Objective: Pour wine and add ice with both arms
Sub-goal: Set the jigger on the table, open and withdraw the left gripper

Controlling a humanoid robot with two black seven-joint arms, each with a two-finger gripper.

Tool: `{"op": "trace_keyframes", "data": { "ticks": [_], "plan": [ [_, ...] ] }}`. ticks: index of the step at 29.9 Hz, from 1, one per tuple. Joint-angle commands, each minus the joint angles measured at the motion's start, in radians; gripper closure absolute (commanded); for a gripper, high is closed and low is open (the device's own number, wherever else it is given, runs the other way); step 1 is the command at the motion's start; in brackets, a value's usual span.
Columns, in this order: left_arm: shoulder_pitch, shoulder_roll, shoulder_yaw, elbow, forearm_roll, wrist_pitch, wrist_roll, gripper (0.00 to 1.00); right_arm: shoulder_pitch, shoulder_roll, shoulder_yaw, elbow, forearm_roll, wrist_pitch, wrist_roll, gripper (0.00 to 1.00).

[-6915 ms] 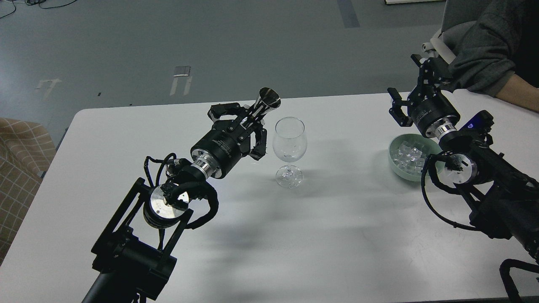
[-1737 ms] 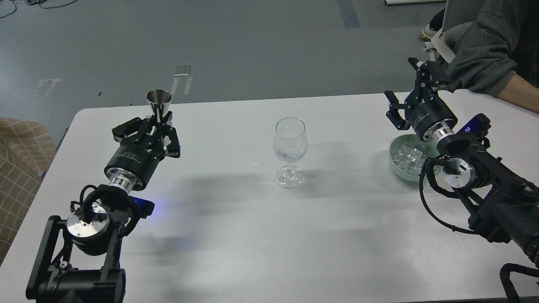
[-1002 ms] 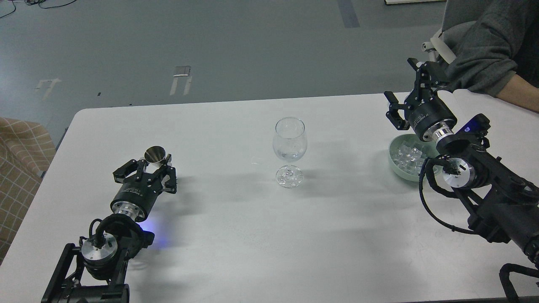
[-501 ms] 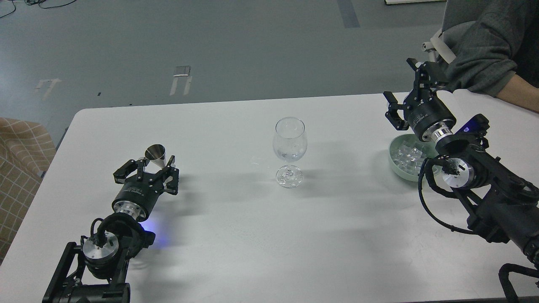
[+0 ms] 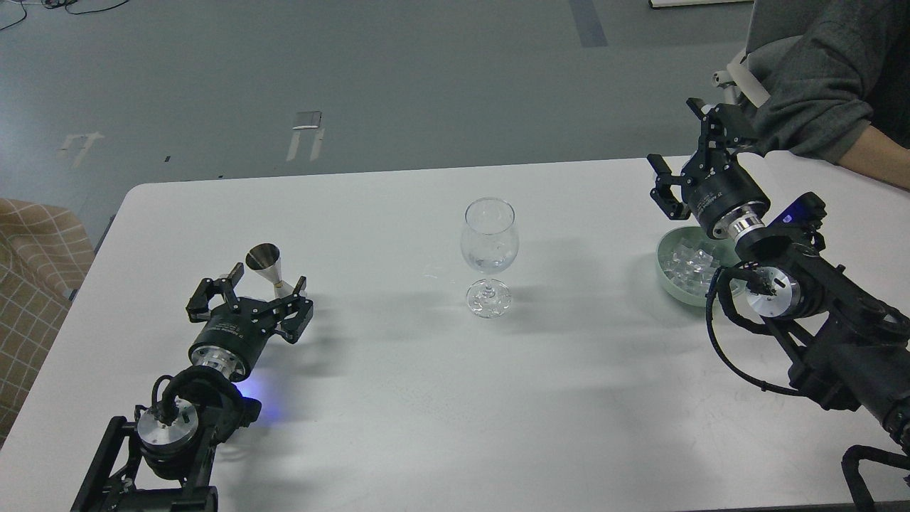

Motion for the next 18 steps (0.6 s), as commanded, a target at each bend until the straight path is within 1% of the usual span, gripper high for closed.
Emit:
{"op": "trace_keyframes", "data": {
  "ticks": [1, 4, 6, 8, 13, 16, 17, 18],
  "plan": [
    [0.032, 0.023, -0.002, -0.040, -0.006, -0.001, 0.005, 0.02, 0.000, 0.000, 0.001, 0.000, 0.000, 0.000, 0.000, 0.00],
    [0.058, 0.035, -0.009, -0.074, -0.006, 0.002, 0.016, 0.02, 0.000, 0.000, 0.001, 0.000, 0.000, 0.000, 0.000, 0.00],
    [0.097, 0.047, -0.032, -0.118, -0.006, 0.005, 0.025, 0.02, 0.000, -0.002, 0.001, 0.000, 0.000, 0.000, 0.000, 0.00],
    [0.117, 0.062, -0.055, -0.138, -0.008, 0.004, 0.036, 0.02, 0.000, -0.003, 0.000, 0.000, 0.000, 0.000, 0.000, 0.00],
    [0.131, 0.105, -0.117, -0.139, -0.006, -0.009, 0.042, 0.02, 0.000, -0.003, 0.001, 0.003, 0.000, 0.000, 0.000, 0.00],
    [0.126, 0.205, -0.128, -0.138, 0.003, -0.055, 0.036, 0.02, 0.000, -0.006, 0.000, 0.022, 0.000, 0.000, 0.000, 0.00],
    [0.117, 0.249, -0.126, -0.132, 0.011, -0.090, 0.028, 0.02, 0.002, -0.012, 0.000, 0.029, 0.000, 0.000, 0.000, 0.00],
    [0.112, 0.274, -0.125, -0.129, 0.018, -0.105, 0.027, 0.02, 0.002, -0.022, 0.000, 0.036, 0.000, 0.000, 0.000, 0.00]
  ]
}}
